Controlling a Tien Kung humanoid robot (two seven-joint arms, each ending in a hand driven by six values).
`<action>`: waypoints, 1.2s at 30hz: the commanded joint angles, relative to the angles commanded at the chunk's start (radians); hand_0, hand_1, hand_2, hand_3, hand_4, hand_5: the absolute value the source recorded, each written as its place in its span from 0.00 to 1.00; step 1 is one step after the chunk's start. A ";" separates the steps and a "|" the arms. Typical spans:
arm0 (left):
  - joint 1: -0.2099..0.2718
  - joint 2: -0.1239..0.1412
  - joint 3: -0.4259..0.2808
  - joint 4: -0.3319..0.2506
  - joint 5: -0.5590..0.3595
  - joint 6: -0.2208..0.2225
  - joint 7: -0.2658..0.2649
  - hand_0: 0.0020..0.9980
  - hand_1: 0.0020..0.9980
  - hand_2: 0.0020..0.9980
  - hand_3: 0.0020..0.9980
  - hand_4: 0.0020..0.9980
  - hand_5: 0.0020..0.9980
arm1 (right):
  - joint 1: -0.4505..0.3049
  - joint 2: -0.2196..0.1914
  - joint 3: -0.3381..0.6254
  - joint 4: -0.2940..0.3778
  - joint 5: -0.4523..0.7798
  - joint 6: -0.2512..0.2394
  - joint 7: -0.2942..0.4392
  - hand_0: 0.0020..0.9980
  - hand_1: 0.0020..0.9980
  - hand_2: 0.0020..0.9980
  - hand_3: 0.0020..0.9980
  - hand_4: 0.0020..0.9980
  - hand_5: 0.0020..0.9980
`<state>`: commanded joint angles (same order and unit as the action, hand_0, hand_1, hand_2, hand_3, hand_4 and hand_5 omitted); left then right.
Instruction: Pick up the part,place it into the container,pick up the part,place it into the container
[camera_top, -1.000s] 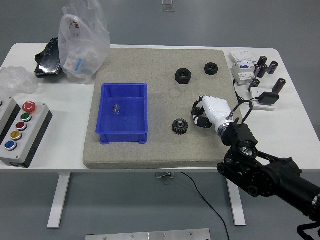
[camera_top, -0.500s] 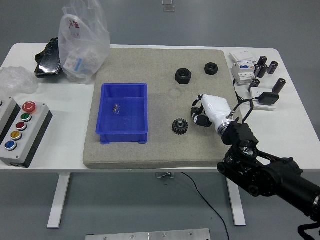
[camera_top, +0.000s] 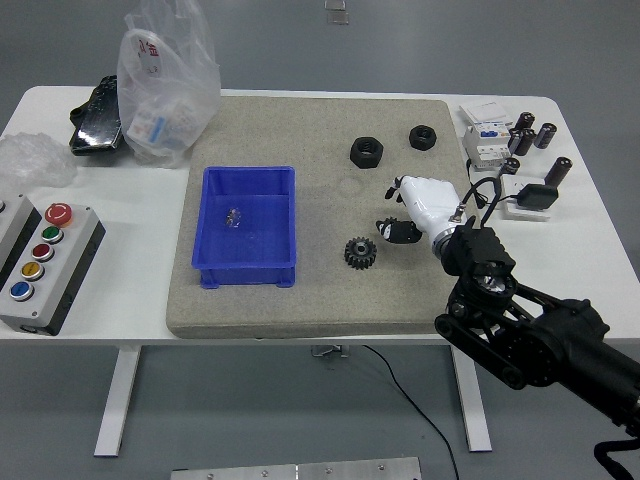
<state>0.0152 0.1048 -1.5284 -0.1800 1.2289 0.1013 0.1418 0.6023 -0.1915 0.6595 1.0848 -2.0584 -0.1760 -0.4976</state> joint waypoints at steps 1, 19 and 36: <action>0.000 0.000 0.000 0.000 0.000 0.000 0.000 0.68 0.65 0.65 0.69 0.78 0.37 | 0.002 0.001 -0.003 -0.006 0.001 0.002 -0.001 0.26 0.50 0.74 0.76 0.89 0.41; 0.000 -0.002 0.003 0.000 0.001 -0.001 0.002 0.68 0.65 0.65 0.69 0.78 0.38 | 0.034 0.023 -0.075 -0.131 0.092 -0.058 0.051 0.27 0.51 0.64 0.68 0.80 0.35; 0.000 -0.002 0.006 0.000 -0.001 -0.001 0.000 0.68 0.65 0.65 0.69 0.78 0.37 | 0.032 0.029 -0.119 -0.139 0.144 -0.112 0.110 0.24 0.44 0.32 0.58 0.58 0.03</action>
<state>0.0153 0.1031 -1.5221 -0.1800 1.2282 0.0999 0.1422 0.6342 -0.1629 0.5406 0.9456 -1.9143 -0.2885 -0.3872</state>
